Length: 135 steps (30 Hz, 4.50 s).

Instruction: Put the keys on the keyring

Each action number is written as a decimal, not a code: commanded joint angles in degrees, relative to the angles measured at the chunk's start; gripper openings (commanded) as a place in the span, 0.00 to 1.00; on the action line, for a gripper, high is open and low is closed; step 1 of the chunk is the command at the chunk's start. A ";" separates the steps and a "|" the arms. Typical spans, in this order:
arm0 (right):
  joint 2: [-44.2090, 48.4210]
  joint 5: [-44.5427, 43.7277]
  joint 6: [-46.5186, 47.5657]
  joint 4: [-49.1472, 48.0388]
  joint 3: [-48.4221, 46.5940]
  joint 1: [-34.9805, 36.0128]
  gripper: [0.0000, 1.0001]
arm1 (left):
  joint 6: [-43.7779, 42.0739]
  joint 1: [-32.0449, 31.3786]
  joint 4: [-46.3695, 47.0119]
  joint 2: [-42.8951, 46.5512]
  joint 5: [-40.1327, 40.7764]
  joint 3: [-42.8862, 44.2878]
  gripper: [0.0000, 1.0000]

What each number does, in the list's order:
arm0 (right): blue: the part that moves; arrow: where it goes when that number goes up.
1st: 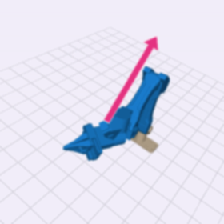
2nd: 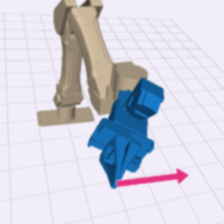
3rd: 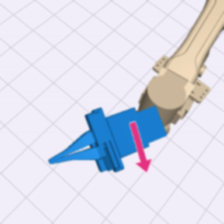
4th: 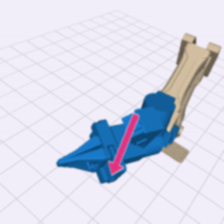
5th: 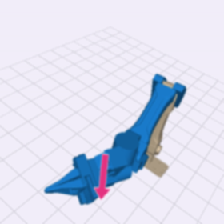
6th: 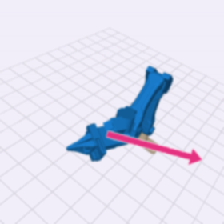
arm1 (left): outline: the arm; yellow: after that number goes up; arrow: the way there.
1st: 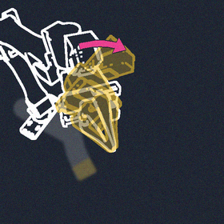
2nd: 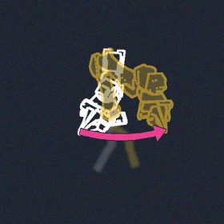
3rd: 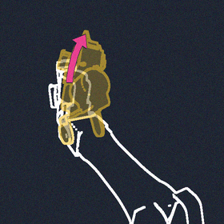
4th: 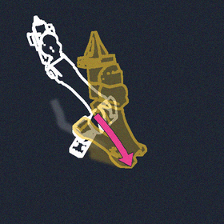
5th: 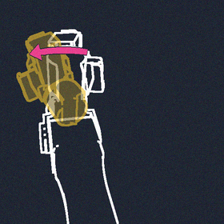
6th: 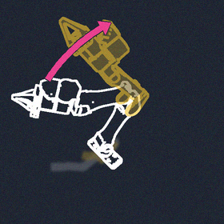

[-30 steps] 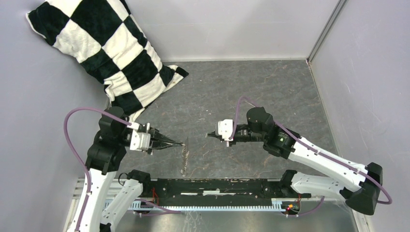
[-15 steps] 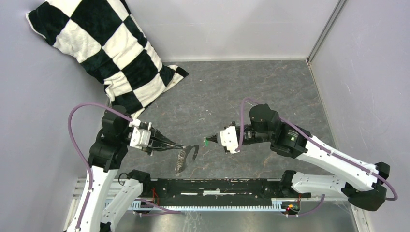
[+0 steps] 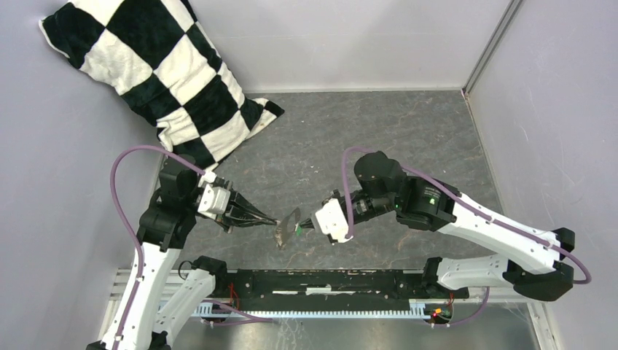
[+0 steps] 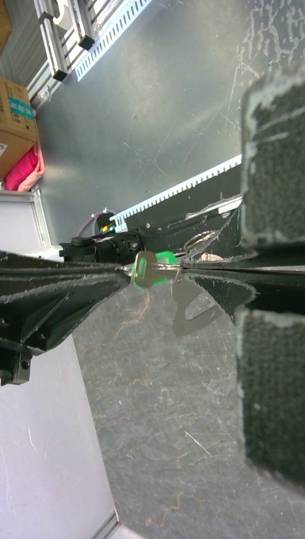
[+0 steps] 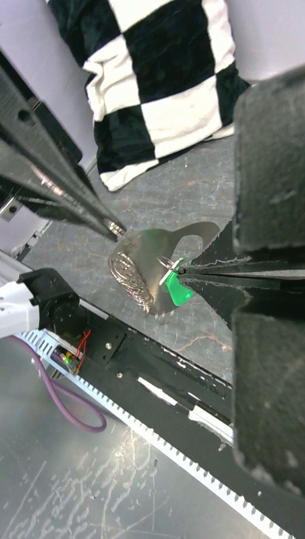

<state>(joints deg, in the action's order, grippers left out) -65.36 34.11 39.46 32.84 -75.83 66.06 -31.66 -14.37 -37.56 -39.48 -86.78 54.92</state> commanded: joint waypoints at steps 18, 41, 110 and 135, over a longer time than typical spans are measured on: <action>-5.08 -5.69 5.42 2.05 -6.66 4.31 0.00 | 2.74 -0.08 1.38 0.38 -6.75 1.62 0.02; -5.70 -12.38 8.88 4.61 -9.11 9.98 0.01 | 3.23 -4.26 1.22 -0.68 -6.83 1.94 0.02; -7.10 -15.37 10.81 -1.11 -11.95 11.50 0.00 | 3.10 -4.24 1.70 1.29 -5.96 0.90 0.02; -9.41 -17.23 3.05 -7.35 -13.15 11.54 0.16 | 1.38 -4.26 1.08 1.31 -6.20 0.72 0.02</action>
<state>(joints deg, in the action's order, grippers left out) -74.19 16.91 46.26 29.58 -86.26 77.25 -31.11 -18.46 -37.54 -37.63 -87.68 54.92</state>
